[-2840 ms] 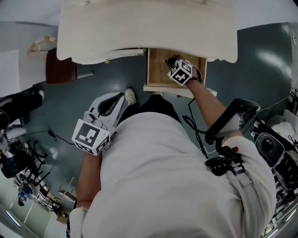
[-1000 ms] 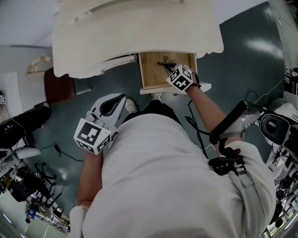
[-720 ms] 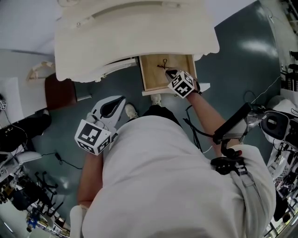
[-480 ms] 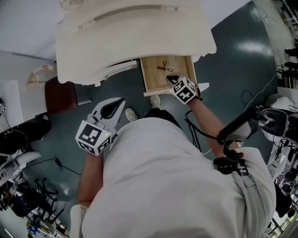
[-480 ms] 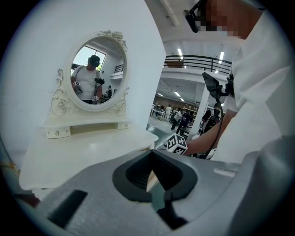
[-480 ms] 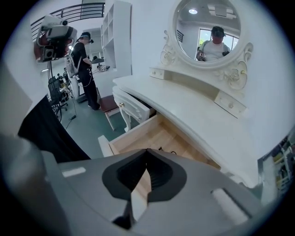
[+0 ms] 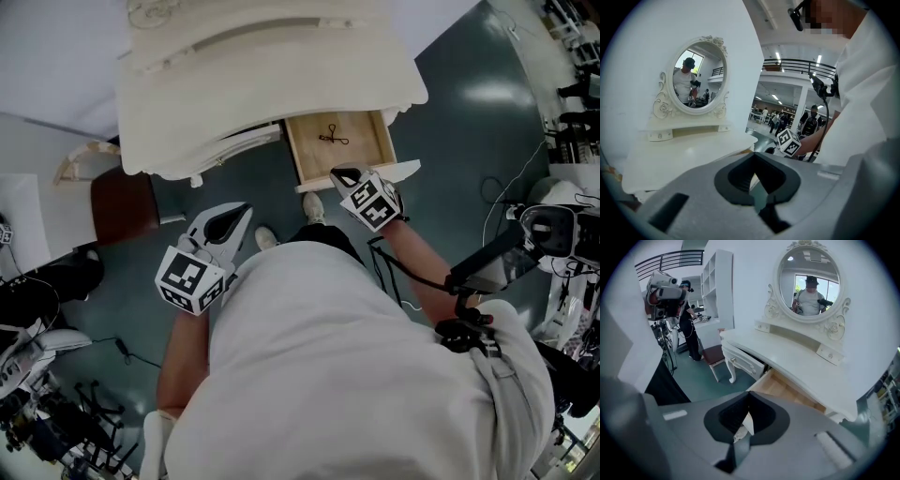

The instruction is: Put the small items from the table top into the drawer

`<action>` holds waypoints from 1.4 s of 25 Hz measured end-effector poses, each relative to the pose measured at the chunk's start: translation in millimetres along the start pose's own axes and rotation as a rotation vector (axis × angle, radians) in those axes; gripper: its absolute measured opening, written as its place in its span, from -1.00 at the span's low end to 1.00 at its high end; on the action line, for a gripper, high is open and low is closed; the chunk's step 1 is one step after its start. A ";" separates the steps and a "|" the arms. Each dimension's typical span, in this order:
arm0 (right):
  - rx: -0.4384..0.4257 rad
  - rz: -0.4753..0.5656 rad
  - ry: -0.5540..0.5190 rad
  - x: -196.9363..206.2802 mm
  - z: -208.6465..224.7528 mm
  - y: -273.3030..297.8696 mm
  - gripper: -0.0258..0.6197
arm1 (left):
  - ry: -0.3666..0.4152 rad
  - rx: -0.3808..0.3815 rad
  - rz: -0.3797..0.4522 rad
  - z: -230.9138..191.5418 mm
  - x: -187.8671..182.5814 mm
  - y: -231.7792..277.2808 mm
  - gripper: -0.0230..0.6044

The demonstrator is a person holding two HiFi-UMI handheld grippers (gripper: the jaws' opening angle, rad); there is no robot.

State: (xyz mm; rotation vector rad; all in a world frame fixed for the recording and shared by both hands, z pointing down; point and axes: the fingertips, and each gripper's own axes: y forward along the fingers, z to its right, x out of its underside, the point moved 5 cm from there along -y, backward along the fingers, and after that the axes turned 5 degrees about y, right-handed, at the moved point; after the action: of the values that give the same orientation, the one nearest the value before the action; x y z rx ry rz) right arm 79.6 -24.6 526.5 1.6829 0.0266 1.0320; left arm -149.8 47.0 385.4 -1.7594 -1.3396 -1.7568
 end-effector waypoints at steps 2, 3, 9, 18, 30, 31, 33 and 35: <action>0.000 0.017 0.005 -7.9 -13.7 -4.0 -0.92 | 0.004 0.007 -0.002 -2.8 6.9 -8.2 -0.93; 0.000 0.029 0.008 -11.4 -21.0 -5.8 -0.92 | 0.005 0.010 -0.003 -3.9 11.1 -12.4 -0.93; -0.007 0.098 0.019 -28.4 -56.5 -16.2 -0.92 | -0.003 0.027 -0.017 -8.6 34.3 -26.2 -0.93; -0.020 0.130 0.005 -40.0 -83.1 -27.7 -0.92 | -0.006 0.055 -0.016 -2.9 45.2 -28.3 -0.93; -0.027 0.146 -0.028 -54.9 -112.2 -23.3 -0.92 | -0.011 0.066 -0.025 -6.7 60.4 -47.2 -0.93; -0.030 0.145 -0.024 -53.5 -111.5 -24.3 -0.92 | -0.012 0.071 -0.028 -5.3 59.8 -44.4 -0.93; -0.033 0.138 -0.016 -50.1 -108.3 -26.6 -0.92 | -0.017 0.081 -0.034 -3.5 58.0 -37.6 -0.93; -0.032 0.129 -0.006 -46.3 -105.4 -29.9 -0.92 | -0.021 0.096 -0.039 -2.7 56.6 -31.1 -0.93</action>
State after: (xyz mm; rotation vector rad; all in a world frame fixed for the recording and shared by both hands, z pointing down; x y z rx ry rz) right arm -1.9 45.7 475.9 1.6762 -0.1031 1.1172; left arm -186.4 82.5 425.3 -1.7155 -1.4516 -1.6687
